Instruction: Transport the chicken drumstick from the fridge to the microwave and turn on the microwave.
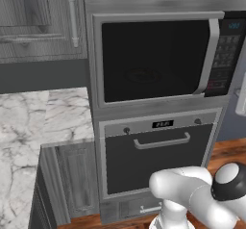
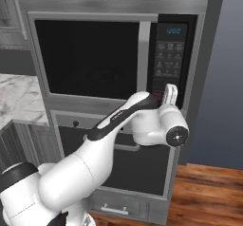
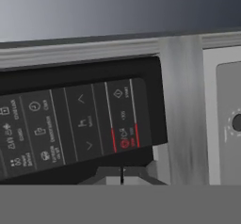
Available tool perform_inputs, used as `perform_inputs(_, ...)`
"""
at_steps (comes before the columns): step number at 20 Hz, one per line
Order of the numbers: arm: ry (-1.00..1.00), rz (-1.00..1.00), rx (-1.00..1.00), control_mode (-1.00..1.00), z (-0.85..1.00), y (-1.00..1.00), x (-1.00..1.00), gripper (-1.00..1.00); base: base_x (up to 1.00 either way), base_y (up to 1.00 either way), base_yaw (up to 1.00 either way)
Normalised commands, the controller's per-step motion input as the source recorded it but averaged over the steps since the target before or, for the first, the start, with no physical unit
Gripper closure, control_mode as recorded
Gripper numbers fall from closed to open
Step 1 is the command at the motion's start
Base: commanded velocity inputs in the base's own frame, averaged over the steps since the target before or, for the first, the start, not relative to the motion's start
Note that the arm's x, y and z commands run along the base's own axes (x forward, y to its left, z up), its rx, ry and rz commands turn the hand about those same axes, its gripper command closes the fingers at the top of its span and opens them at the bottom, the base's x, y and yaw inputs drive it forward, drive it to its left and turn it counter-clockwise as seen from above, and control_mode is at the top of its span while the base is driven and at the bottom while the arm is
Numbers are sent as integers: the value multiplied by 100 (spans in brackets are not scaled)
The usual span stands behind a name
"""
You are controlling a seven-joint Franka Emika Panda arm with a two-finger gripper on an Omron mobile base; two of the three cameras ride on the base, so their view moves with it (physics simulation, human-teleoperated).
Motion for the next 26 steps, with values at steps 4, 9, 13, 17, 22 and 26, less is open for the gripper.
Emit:
perform_inputs(4,0,0,0,-100,0,-8,0,100,0,0,0)
perform_inputs(9,0,0,0,-100,0,-7,0,100,0,0,0)
perform_inputs(13,0,0,0,-100,0,0,6,100,0,0,0)
perform_inputs(17,0,0,0,-100,-2,0,12,100,0,0,0)
perform_inputs(22,0,0,-1,-100,-10,-1,20,100,0,0,0)
perform_inputs(26,0,0,0,-100,-4,-2,15,100,0,0,0)
